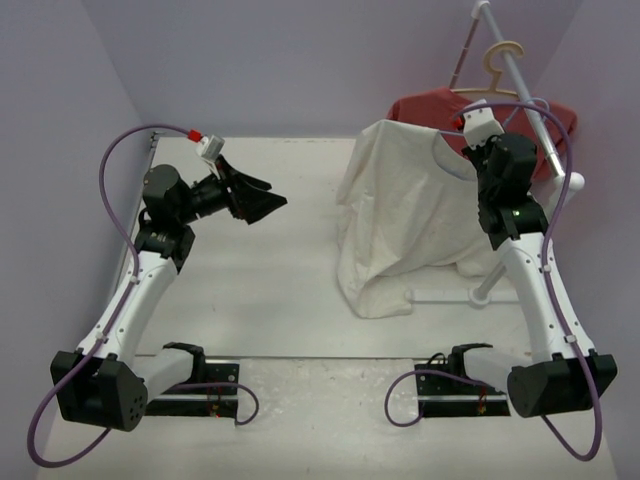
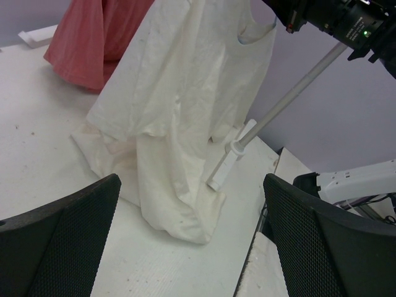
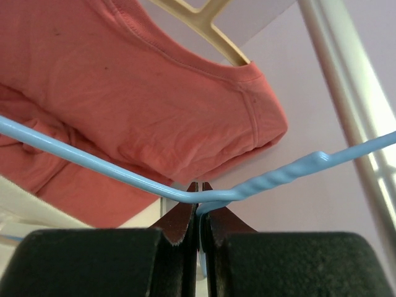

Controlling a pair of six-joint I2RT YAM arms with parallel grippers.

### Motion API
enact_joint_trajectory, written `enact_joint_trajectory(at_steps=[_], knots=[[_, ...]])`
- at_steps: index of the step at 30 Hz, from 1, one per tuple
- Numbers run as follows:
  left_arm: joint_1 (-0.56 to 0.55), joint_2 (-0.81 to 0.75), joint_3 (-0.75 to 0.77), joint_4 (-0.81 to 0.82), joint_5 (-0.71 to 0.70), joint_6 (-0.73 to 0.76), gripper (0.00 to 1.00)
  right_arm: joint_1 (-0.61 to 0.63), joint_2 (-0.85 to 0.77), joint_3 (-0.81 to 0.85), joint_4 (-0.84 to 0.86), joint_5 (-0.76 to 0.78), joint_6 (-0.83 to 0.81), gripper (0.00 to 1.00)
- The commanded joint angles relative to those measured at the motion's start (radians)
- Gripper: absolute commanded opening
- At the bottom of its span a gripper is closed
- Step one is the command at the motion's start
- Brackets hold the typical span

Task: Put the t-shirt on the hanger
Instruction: Pick up the hanger from the clothesline.

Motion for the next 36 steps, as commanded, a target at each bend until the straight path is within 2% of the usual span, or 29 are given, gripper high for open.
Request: enact_joint_trajectory(at_steps=[1, 6, 12, 13, 14, 15, 17, 19, 20, 21, 22, 23, 26, 29, 33, 36], knots=[[-0.001, -0.011, -0.013, 0.067, 0.024, -0.017, 1.00, -0.005, -0.017, -0.029, 0.066, 0.025, 0.059, 0.00], [-0.001, -0.015, -0.019, 0.080, 0.030, -0.025, 1.00, -0.006, -0.013, -0.052, 0.097, 0.055, 0.052, 0.00], [-0.001, -0.027, -0.020, 0.080, 0.036, -0.024, 1.00, -0.014, -0.028, -0.127, 0.246, 0.086, -0.093, 0.00], [-0.001, -0.029, -0.021, 0.082, 0.035, -0.023, 1.00, -0.018, -0.030, -0.134, 0.269, 0.090, -0.093, 0.05], [-0.001, -0.030, -0.022, 0.082, 0.036, -0.025, 1.00, -0.021, -0.029, -0.134, 0.275, 0.105, -0.085, 0.26], [-0.001, -0.031, -0.022, 0.082, 0.036, -0.025, 1.00, -0.021, -0.031, -0.135, 0.276, 0.110, -0.077, 0.37], [-0.001, -0.036, -0.027, 0.082, 0.032, -0.022, 1.00, -0.019, -0.048, -0.136, 0.247, 0.096, -0.033, 0.47], [-0.001, -0.038, -0.029, 0.081, 0.023, -0.019, 1.00, -0.006, -0.082, -0.117, 0.192, 0.064, 0.012, 0.52], [-0.001, -0.037, -0.029, 0.080, 0.019, -0.018, 1.00, 0.003, -0.100, -0.099, 0.149, 0.044, 0.049, 0.58], [-0.001, -0.036, -0.029, 0.079, 0.016, -0.017, 1.00, 0.013, -0.109, -0.076, 0.086, 0.018, 0.094, 0.70], [-0.001, -0.034, -0.029, 0.077, 0.012, -0.016, 1.00, 0.025, -0.116, -0.044, 0.016, -0.002, 0.137, 0.87], [-0.001, -0.030, -0.029, 0.073, 0.006, -0.013, 1.00, 0.041, -0.120, -0.013, -0.050, -0.011, 0.177, 0.98], [0.001, -0.018, -0.019, 0.022, -0.044, 0.021, 1.00, 0.070, -0.120, 0.059, -0.210, -0.016, 0.271, 0.99], [0.001, -0.013, 0.014, -0.112, -0.217, 0.087, 1.00, 0.098, -0.134, 0.095, -0.361, -0.019, 0.437, 0.99], [0.001, -0.023, 0.030, -0.153, -0.324, 0.126, 1.00, 0.197, -0.196, 0.039, -0.399, -0.123, 0.541, 0.99], [0.001, -0.031, 0.025, -0.160, -0.325, 0.140, 1.00, 0.251, -0.212, -0.010, -0.420, -0.207, 0.652, 0.98]])
